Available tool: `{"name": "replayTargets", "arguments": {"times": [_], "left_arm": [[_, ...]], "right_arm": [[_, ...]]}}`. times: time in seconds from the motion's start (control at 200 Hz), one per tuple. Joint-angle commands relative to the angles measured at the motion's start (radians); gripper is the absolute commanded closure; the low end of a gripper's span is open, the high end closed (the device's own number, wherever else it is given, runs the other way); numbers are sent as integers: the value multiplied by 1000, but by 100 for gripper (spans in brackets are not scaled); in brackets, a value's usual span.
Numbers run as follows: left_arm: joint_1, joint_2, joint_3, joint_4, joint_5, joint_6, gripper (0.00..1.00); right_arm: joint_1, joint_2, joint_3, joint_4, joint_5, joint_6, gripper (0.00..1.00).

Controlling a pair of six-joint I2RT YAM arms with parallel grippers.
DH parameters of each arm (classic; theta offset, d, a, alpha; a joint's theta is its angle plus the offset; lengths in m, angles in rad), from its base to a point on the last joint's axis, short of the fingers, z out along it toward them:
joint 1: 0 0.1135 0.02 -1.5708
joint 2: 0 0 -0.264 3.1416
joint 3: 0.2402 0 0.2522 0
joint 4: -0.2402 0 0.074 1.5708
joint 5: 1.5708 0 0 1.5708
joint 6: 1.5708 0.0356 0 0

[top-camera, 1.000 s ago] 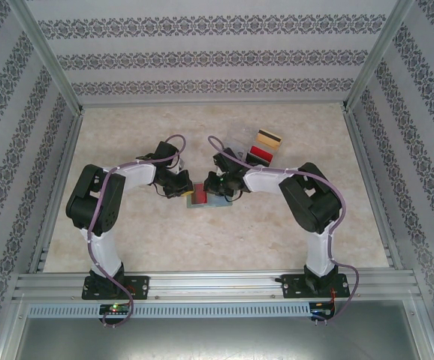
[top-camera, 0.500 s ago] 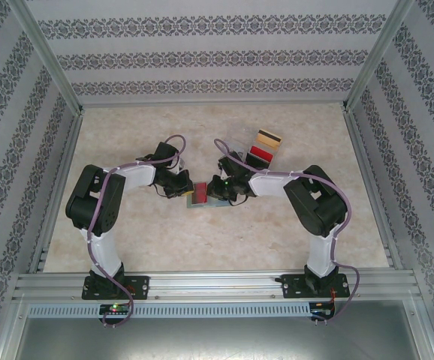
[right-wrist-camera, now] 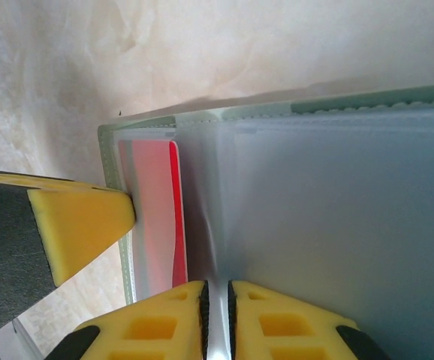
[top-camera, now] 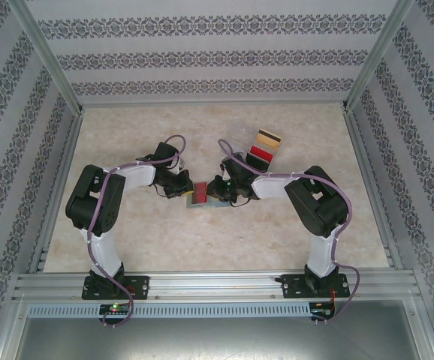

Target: Take the credit cards out of the card holder

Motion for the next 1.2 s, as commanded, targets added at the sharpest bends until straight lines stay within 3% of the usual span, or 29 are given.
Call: {"name": "replayTargets", "arguments": {"times": [0.0, 0.12, 0.32, 0.649, 1.199], "left_arm": [[-12, 71, -58, -62, -86, 11, 95], [-12, 70, -56, -63, -85, 13, 95], [-12, 67, -55, -70, -88, 14, 95], [-12, 67, -49, -69, -84, 14, 96], [-11, 67, -51, -66, -72, 13, 96]], "right_arm": [[-6, -5, -8, 69, -20, 24, 82], [-7, 2, -13, 92, -25, 35, 86], [-14, -74, -62, 90, 66, 19, 83], [-9, -22, -28, 118, -16, 34, 79], [-5, 41, -3, 154, -85, 45, 86]]}}
